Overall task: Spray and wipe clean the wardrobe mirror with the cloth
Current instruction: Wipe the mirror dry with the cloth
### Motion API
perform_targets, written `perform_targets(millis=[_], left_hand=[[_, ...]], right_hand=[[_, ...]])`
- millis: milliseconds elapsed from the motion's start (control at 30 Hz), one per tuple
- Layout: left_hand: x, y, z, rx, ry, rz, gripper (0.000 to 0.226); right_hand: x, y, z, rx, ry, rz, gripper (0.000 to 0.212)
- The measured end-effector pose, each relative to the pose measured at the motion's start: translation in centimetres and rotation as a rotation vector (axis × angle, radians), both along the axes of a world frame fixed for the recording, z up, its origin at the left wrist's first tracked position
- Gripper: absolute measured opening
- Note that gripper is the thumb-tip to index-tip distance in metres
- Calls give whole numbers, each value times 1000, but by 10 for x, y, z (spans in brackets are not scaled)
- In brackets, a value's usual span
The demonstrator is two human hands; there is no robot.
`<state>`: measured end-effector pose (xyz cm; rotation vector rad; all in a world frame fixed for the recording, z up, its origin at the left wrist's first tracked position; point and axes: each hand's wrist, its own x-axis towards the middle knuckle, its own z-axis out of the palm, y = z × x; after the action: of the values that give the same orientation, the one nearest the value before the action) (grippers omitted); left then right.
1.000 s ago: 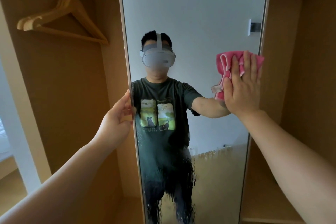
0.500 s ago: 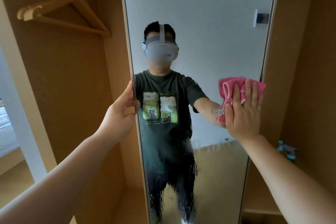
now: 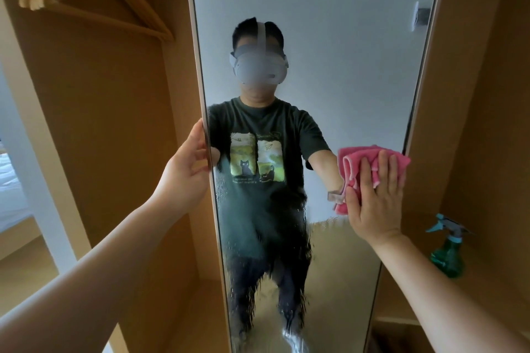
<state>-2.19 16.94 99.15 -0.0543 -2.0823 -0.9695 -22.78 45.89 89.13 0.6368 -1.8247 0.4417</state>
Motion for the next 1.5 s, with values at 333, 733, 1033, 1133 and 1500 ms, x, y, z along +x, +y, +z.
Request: perform_targets(millis=[333,733,1033,1133,1500], left_hand=[[10,15,-56,94,-163,91,73],[13,46,-66,194,-172,96,76],[16,56,-97,238,-151,132,78],[10,22,-118,148,-274,-29,77],[8,32,-138,377,-39,41,56]], right_hand=[[-6,5,-2,-2,97,136,70],[0,16,8,-56,105,301,86],[-16,20,5,132,110,171,64],[-3,10,-28,75,71,44,62],[-1,-2,-11,44,83,15,55]])
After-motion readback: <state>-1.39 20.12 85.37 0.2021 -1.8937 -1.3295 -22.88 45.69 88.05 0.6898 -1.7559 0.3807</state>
